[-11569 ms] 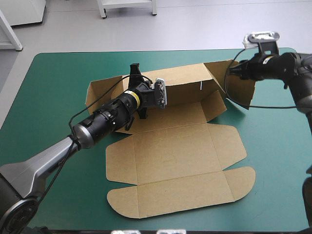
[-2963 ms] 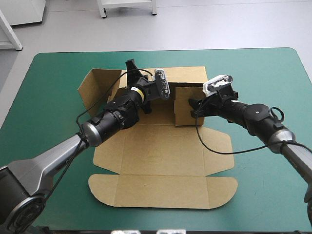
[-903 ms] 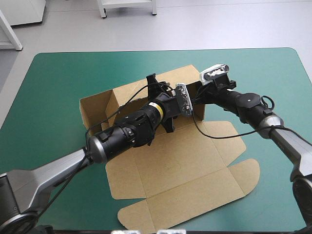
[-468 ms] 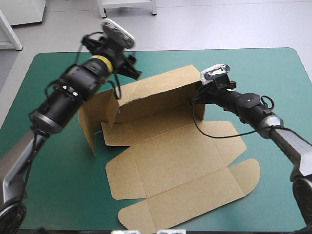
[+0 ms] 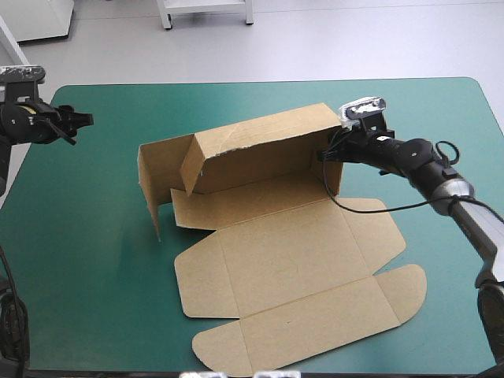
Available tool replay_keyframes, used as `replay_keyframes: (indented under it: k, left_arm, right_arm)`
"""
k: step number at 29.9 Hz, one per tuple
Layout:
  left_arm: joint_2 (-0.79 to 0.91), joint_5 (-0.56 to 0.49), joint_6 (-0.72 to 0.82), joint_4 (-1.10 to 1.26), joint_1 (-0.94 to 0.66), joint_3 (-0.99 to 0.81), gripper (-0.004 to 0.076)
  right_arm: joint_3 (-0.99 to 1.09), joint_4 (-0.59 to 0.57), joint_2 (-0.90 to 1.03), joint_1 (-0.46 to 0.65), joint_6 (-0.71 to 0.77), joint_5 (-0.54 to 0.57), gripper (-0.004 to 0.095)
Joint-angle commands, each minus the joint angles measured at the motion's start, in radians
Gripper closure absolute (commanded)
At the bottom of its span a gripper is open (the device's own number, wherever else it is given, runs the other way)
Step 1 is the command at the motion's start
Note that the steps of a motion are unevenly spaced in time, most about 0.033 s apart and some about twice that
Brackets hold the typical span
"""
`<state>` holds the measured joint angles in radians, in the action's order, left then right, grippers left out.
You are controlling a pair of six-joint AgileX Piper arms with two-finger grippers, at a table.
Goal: Fold the box
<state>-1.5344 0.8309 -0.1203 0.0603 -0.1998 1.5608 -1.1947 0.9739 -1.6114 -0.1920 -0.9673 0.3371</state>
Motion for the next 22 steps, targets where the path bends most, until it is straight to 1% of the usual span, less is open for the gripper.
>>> replay_keyframes:
  k: [1,2,6,7,9,12,16,18,22]
  left_arm:
    - [0.042,-0.031,-0.005,0.035,-0.039,-0.033,0.0301]
    - [0.042,-0.028,-0.005,0.035,-0.039,-0.050,0.0301]
    - [0.042,-0.026,-0.005,0.053,-0.039,-0.092,0.0301]
    - [0.042,-0.021,-0.005,0.053,-0.039,-0.095,0.0301]
    - [0.040,-0.016,-0.019,0.055,-0.039,-0.097,0.0301]
    - [0.040,-0.003,-0.043,0.066,-0.039,-0.097,0.0301]
    - [0.038,0.033,-0.063,0.087,-0.039,-0.097,0.0301]
    - [0.039,0.058,-0.103,0.114,-0.039,-0.097,0.0301]
    - [0.038,0.085,-0.107,0.150,-0.039,-0.097,0.0301]
  right_arm:
    - [-0.132,-0.184,0.061,0.071,0.227,0.124,0.0925]
    - [-0.175,-0.248,0.061,0.084,0.298,0.169,0.0925]
    - [-0.351,-0.570,0.050,0.124,0.563,0.406,0.0925]
    - [-0.397,-0.634,0.043,0.126,0.608,0.472,0.0925]
    - [-0.483,-0.719,0.028,0.131,0.667,0.590,0.0925]
    - [-0.578,-0.766,-0.006,0.131,0.694,0.711,0.0925]
    - [-0.666,-0.767,-0.080,0.131,0.718,0.804,0.0925]
    - [-0.701,-0.767,-0.128,0.131,0.725,0.850,0.0925]
    - [-0.757,-0.778,-0.215,0.131,0.742,0.907,0.0925]
